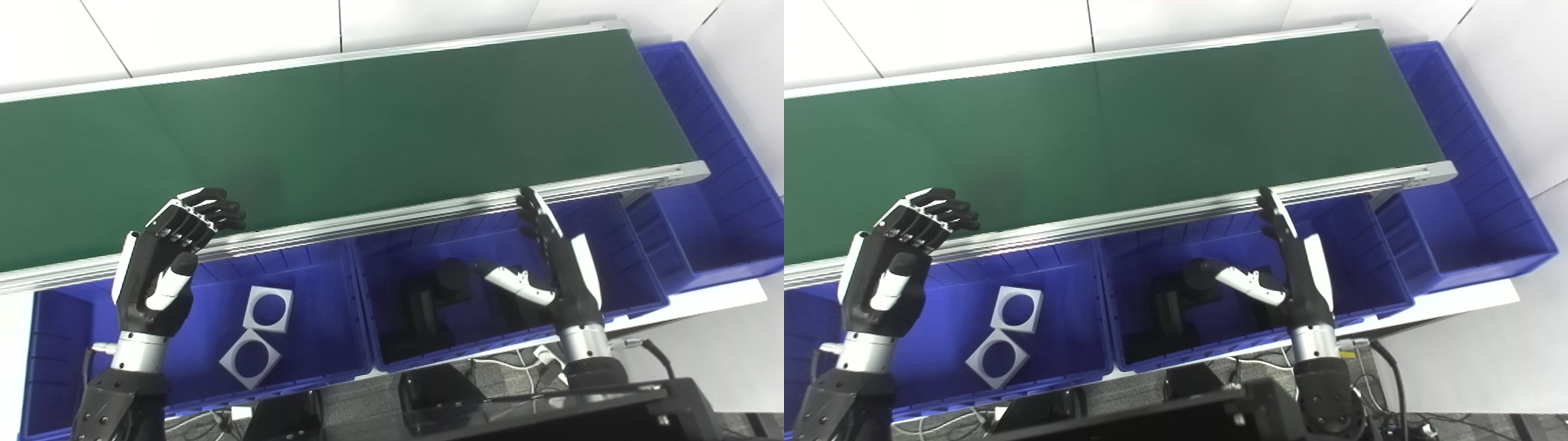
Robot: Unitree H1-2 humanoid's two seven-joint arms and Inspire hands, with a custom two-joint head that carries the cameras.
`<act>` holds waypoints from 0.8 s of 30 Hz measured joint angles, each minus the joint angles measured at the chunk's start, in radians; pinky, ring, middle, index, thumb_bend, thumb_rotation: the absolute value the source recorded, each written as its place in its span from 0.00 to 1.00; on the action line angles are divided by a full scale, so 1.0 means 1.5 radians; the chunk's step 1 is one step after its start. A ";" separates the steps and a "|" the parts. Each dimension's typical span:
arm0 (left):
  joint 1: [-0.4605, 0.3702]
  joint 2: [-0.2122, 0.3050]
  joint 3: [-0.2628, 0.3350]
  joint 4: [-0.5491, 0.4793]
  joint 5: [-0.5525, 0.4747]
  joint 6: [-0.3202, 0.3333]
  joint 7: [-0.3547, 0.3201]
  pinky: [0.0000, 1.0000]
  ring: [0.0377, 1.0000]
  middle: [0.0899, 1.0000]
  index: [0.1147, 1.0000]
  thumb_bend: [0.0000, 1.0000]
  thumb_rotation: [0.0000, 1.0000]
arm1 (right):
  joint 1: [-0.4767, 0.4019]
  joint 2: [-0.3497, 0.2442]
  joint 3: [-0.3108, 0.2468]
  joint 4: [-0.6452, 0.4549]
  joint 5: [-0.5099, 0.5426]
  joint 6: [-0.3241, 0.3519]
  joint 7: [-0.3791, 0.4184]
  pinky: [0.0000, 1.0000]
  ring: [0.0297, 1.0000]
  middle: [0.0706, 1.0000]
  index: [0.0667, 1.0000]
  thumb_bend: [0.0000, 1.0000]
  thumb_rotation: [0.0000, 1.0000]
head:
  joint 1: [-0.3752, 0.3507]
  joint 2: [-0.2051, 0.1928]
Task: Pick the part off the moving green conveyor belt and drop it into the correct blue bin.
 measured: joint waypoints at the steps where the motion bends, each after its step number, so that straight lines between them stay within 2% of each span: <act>1: 0.000 -0.004 -0.001 0.002 0.003 0.000 0.001 0.59 0.60 0.61 0.64 0.84 0.59 | -0.004 0.000 0.008 -0.016 0.001 0.000 0.009 0.73 0.79 0.82 0.86 0.79 0.43 | 0.005 -0.002; 2: 0.001 -0.008 -0.002 0.003 0.008 0.000 0.003 0.59 0.61 0.61 0.64 0.84 0.59 | -0.008 0.001 0.017 -0.027 0.001 0.001 0.013 0.73 0.78 0.81 0.85 0.79 0.43 | 0.005 -0.002; 4: 0.003 -0.014 -0.006 0.003 0.013 0.000 0.010 0.59 0.61 0.62 0.64 0.82 0.58 | -0.024 0.003 0.037 -0.052 -0.001 0.002 0.028 0.71 0.78 0.81 0.84 0.79 0.41 | 0.039 -0.013; 7: 0.003 -0.017 -0.010 0.004 0.018 -0.003 0.013 0.60 0.61 0.62 0.64 0.82 0.58 | -0.061 0.012 0.067 -0.072 -0.001 0.006 0.051 0.71 0.78 0.81 0.83 0.78 0.40 | 0.050 -0.018; 8: 0.003 -0.020 -0.011 0.005 0.022 -0.004 0.014 0.60 0.62 0.62 0.64 0.82 0.57 | -0.073 0.017 0.074 -0.072 -0.001 0.008 0.056 0.71 0.77 0.80 0.83 0.80 0.39 | 0.064 -0.028; 14: 0.011 -0.049 -0.028 0.013 0.042 -0.012 0.023 0.60 0.62 0.63 0.64 0.84 0.58 | -0.131 0.035 0.112 0.003 -0.014 0.011 0.068 0.70 0.77 0.79 0.83 0.81 0.36 | 0.089 -0.041; 16: 0.012 -0.057 -0.032 0.018 0.047 -0.018 0.026 0.60 0.62 0.63 0.65 0.85 0.58 | -0.135 0.035 0.116 0.022 -0.014 0.011 0.069 0.70 0.76 0.79 0.83 0.80 0.36 | 0.115 -0.054; 20: 0.013 -0.061 -0.038 0.038 0.064 -0.042 0.029 0.61 0.64 0.66 0.67 0.83 0.59 | -0.137 0.030 0.120 0.057 -0.006 0.010 0.072 0.70 0.76 0.80 0.83 0.79 0.36 | 0.139 -0.069; 21: 0.014 -0.062 -0.040 0.042 0.069 -0.052 0.029 0.62 0.64 0.67 0.67 0.82 0.60 | -0.137 0.029 0.121 0.064 0.000 0.009 0.073 0.69 0.76 0.80 0.83 0.79 0.37 | 0.156 -0.082; 24: 0.015 -0.068 -0.045 0.058 0.088 -0.081 0.036 0.63 0.66 0.69 0.68 0.82 0.61 | -0.142 0.025 0.123 0.093 0.014 0.004 0.076 0.68 0.75 0.80 0.83 0.80 0.39 | 0.170 -0.088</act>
